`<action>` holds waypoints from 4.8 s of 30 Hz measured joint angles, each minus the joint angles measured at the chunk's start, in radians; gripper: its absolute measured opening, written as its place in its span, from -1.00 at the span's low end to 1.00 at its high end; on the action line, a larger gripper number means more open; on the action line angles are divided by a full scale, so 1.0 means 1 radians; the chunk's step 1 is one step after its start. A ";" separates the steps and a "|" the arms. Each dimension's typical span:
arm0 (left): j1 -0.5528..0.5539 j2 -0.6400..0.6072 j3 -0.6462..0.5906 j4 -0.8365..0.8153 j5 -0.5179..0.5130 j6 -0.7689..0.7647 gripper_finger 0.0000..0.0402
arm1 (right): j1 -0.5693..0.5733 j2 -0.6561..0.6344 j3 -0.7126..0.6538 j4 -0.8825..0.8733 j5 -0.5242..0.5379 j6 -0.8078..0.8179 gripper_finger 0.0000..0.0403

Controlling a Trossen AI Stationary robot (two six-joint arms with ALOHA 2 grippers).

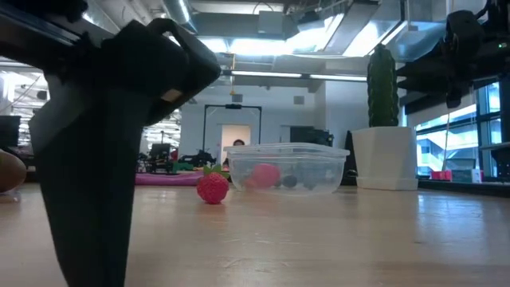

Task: Pick and placing Produce into tupperware
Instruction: Put the yellow corn into the transparent container, then put the right red strawberry into the transparent container

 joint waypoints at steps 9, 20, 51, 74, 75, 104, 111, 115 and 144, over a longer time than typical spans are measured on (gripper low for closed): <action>0.001 0.002 0.001 0.002 -0.006 -0.002 0.04 | 0.000 0.000 0.000 0.000 -0.006 0.006 -0.16; 0.001 0.003 0.001 0.012 -0.001 -0.003 -0.13 | 0.000 0.000 0.000 0.000 -0.006 -0.020 -0.16; 0.034 -0.015 -0.001 0.008 0.127 -0.002 -0.98 | 0.000 0.000 0.000 0.000 -0.007 -0.023 -0.16; 0.546 -0.494 0.000 0.103 -0.065 0.265 -0.97 | 0.000 0.000 0.000 0.008 -0.007 -0.019 -0.16; 0.570 -0.505 0.001 0.109 -0.080 0.254 -0.97 | 0.000 0.000 0.000 0.008 -0.007 -0.019 -0.16; 0.869 -0.202 0.000 -0.058 0.056 0.026 -0.97 | 0.000 0.000 0.000 0.020 0.003 -0.078 -0.16; 0.858 -0.107 0.000 -0.074 0.080 0.025 -0.97 | 0.000 0.000 0.000 0.019 0.003 -0.077 -0.16; 0.855 -0.071 0.000 -0.080 0.083 0.023 -0.95 | 0.000 0.000 0.000 0.019 0.003 -0.077 -0.16; 0.853 -0.123 0.000 -0.076 0.083 0.048 -0.28 | 0.000 0.000 0.000 0.018 0.004 -0.076 -0.16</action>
